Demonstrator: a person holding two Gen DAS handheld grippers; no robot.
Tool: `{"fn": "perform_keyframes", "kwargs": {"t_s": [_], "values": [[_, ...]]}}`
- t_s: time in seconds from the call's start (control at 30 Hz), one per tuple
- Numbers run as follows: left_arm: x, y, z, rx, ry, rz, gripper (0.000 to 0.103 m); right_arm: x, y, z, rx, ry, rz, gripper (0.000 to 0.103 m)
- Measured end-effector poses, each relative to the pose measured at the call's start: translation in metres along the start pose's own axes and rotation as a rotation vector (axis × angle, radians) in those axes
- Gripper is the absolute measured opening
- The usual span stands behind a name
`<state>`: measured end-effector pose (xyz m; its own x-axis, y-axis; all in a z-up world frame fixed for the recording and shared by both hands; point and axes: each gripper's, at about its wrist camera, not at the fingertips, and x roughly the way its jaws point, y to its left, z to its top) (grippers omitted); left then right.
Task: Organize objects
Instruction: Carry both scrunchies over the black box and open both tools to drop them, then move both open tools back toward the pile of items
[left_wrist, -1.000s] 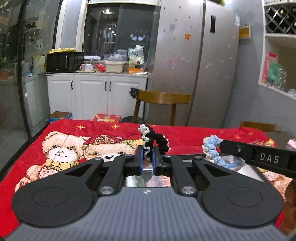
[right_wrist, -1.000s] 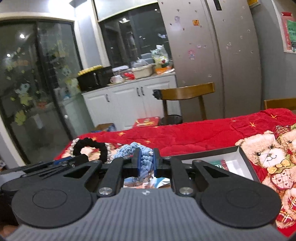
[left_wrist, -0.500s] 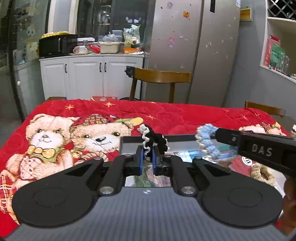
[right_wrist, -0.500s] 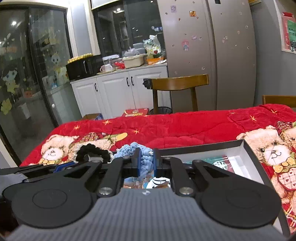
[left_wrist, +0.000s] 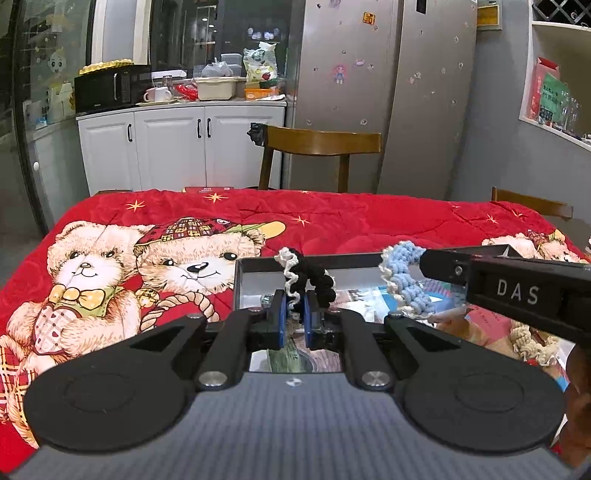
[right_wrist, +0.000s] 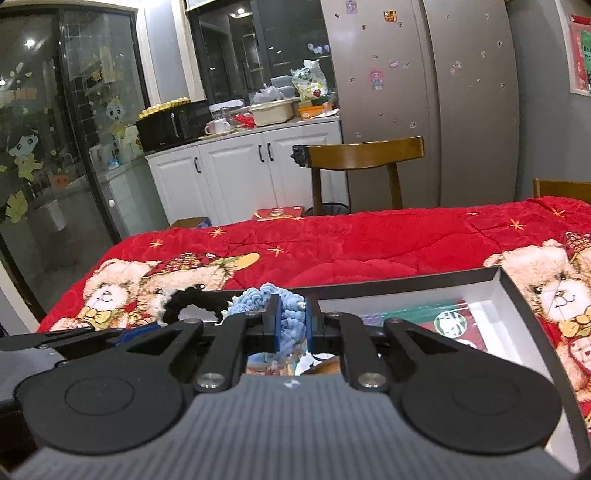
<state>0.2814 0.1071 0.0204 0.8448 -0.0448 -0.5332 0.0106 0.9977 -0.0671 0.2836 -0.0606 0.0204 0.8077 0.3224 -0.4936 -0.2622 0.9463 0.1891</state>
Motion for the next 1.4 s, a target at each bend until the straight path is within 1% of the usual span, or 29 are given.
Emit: {"fn": "perform_keyframes", "kwargs": {"t_s": [0.23,0.4,0.53,0.6,0.63,0.67,0.73,0.8,0.9,0.97,1.0,1.07,1.1,1.13,1.17,1.2,1.27,1.33,1.4], "values": [[0.001,0.0,0.0,-0.001,0.006,0.003,0.012,-0.001,0.0,0.0,0.006,-0.006,0.032,0.015],[0.001,0.0,0.0,0.001,0.01,0.01,0.012,-0.001,-0.003,0.0,0.017,0.002,0.038,0.016],[0.001,-0.002,-0.001,0.011,0.013,0.013,0.012,-0.001,-0.006,0.001,0.034,0.006,0.054,0.022],[0.0,-0.001,0.0,0.007,0.017,0.017,0.013,-0.001,-0.007,0.001,0.038,0.004,0.056,0.022],[0.001,-0.001,0.0,0.006,0.02,0.019,0.013,-0.001,-0.007,0.001,0.04,0.0,0.06,0.025],[0.001,-0.001,0.0,0.006,0.022,0.021,0.013,-0.002,-0.007,0.001,0.04,-0.005,0.067,0.037],[0.0,-0.001,0.001,0.008,0.02,0.025,0.013,-0.004,-0.008,0.002,0.04,-0.01,0.073,0.047],[-0.002,-0.001,0.002,0.009,0.018,0.027,0.013,-0.006,-0.007,0.003,0.04,-0.024,0.084,0.049],[-0.008,0.002,0.007,-0.004,0.012,0.018,0.013,-0.013,-0.008,0.006,0.049,-0.047,0.096,0.058],[-0.015,0.003,0.013,-0.008,0.007,0.011,0.013,-0.021,-0.01,0.011,0.064,-0.064,0.109,0.066],[-0.019,0.003,0.015,-0.006,0.006,0.009,0.014,-0.027,-0.012,0.014,0.071,-0.076,0.12,0.067],[-0.03,0.004,0.021,-0.006,-0.003,0.004,0.025,-0.045,-0.017,0.022,0.09,-0.115,0.142,0.073],[-0.037,0.004,0.024,-0.011,-0.016,-0.002,0.039,-0.054,-0.02,0.025,0.097,-0.132,0.146,0.075],[-0.046,0.004,0.026,-0.017,-0.034,-0.015,0.056,-0.065,-0.023,0.028,0.104,-0.155,0.147,0.08],[-0.054,0.003,0.028,-0.022,-0.053,-0.033,0.062,-0.078,-0.027,0.032,0.107,-0.178,0.145,0.084],[-0.063,0.001,0.029,-0.022,-0.073,-0.054,0.068,-0.095,-0.032,0.036,0.104,-0.209,0.139,0.084],[-0.082,-0.006,0.032,0.006,-0.106,-0.101,0.069,-0.125,-0.041,0.039,0.088,-0.263,0.113,0.088],[-0.099,-0.014,0.034,0.037,-0.121,-0.134,0.07,-0.153,-0.05,0.042,0.081,-0.308,0.087,0.091],[-0.119,-0.021,0.034,0.049,-0.139,-0.183,0.07,-0.182,-0.06,0.041,0.084,-0.352,0.066,0.094]]}}
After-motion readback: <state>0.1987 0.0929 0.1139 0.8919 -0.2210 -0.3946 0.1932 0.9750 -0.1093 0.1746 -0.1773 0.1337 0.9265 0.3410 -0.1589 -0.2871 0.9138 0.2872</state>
